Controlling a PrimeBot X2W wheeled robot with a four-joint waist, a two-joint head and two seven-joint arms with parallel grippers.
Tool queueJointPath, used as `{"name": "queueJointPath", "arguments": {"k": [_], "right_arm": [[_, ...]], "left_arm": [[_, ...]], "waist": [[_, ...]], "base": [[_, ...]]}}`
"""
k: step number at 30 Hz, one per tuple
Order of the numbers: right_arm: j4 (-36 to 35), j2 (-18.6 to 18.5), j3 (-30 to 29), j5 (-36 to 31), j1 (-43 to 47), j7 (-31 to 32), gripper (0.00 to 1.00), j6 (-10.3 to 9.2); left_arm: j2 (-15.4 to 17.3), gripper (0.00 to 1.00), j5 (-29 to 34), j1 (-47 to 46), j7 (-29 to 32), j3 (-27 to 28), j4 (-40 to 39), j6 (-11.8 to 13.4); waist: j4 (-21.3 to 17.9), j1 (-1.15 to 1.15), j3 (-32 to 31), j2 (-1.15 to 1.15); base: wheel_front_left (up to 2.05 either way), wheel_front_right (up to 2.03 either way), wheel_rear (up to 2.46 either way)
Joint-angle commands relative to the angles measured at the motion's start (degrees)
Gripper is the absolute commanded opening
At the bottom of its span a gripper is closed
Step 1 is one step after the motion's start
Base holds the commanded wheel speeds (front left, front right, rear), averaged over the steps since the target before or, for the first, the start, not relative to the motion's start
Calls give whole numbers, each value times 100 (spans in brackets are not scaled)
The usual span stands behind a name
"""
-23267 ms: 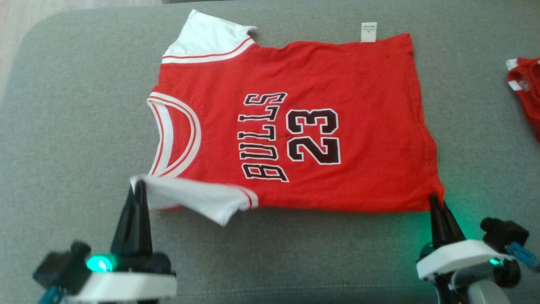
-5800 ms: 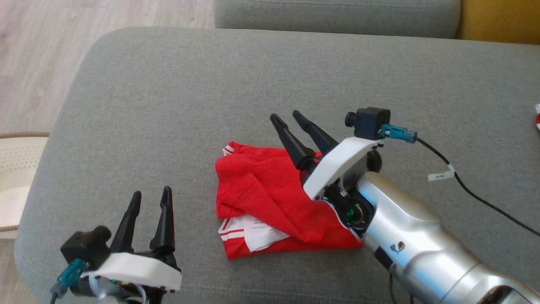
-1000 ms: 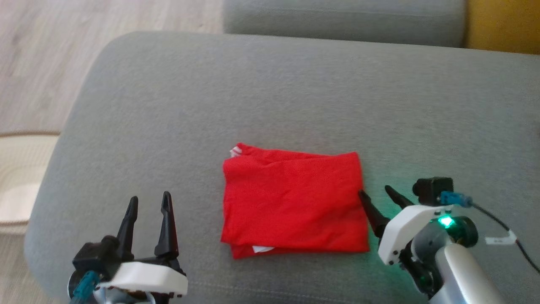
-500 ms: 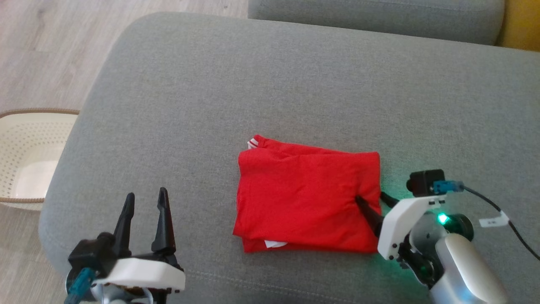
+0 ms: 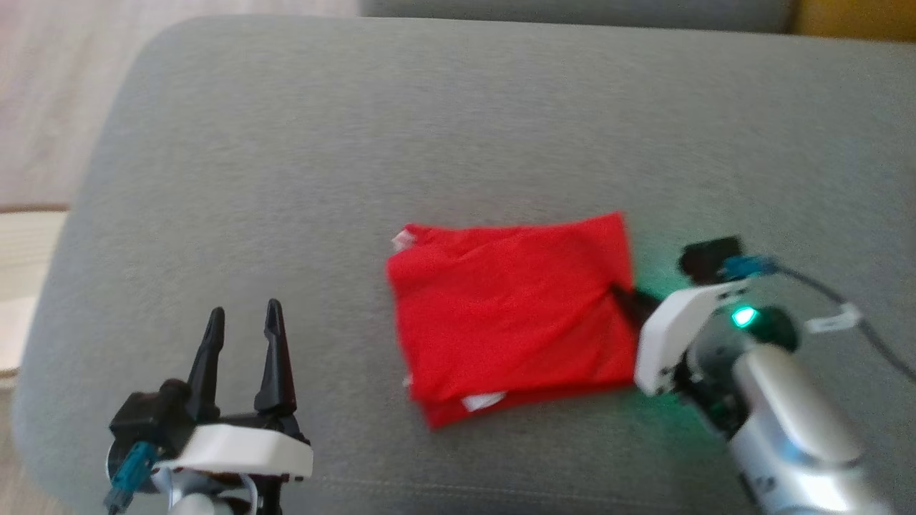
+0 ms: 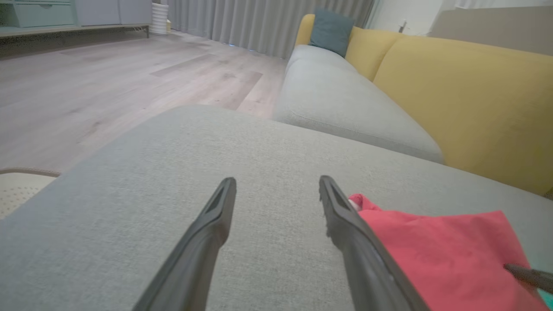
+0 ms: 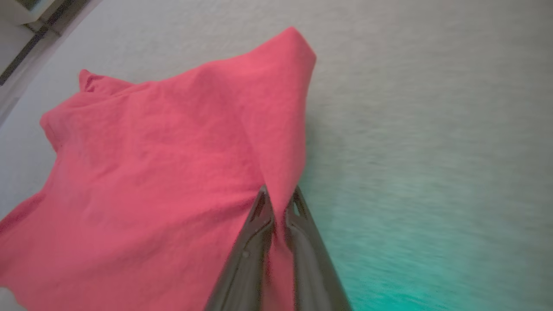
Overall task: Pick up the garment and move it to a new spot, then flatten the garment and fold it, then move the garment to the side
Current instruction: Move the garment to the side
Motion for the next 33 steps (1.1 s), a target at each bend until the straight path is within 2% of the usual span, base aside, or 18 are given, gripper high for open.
{"name": "queueJointPath", "arguments": {"k": [1, 4, 5, 12, 17, 23, 28, 33], "right_arm": [[-253, -242, -23, -13, -262, -129, 0, -5], [-442, -469, -197, -44, -317, -206, 0, -5], [-442, -469, -197, -44, -317, -206, 0, -5], [-938, -739, -663, -152, -345, -246, 0, -5], [-1186, -642, -901, -220, -399, -347, 0, -5], [-1246, -329, -879, -300, -566, -543, 0, -5], [-1162, -199, -765, -369, -800, -682, 0, -5], [-1011, -171, -649, -470, -1152, -742, 0, -5]], "left_arm": [[-24, 100, 71, -296, -68, 153, -219, -30], [-24, 100, 134, -354, -68, 113, -271, -72], [-24, 100, 134, -354, -68, 113, -271, -72], [-2, 100, 359, -497, -68, 98, -392, -182], [122, 100, 466, -644, -68, 81, -382, -263], [293, 100, 563, -814, 20, 51, -450, -284], [383, 100, 592, -900, 107, 80, -607, -250], [416, 100, 591, -940, 121, 106, -763, -201]], "waist": [[-331, 0, 109, 0], [-696, 0, 211, 0], [-696, 0, 211, 0], [-1829, 0, 523, 0], [-2612, 0, 770, 0], [-3301, 0, 1036, 0], [-3440, 0, 1154, 0], [-3368, 0, 1198, 0]], "base": [[0, 0, 0], [0, 0, 0], [0, 0, 0], [0, 0, 0], [0, 0, 0], [0, 0, 0], [0, 0, 0], [0, 0, 0]]}}
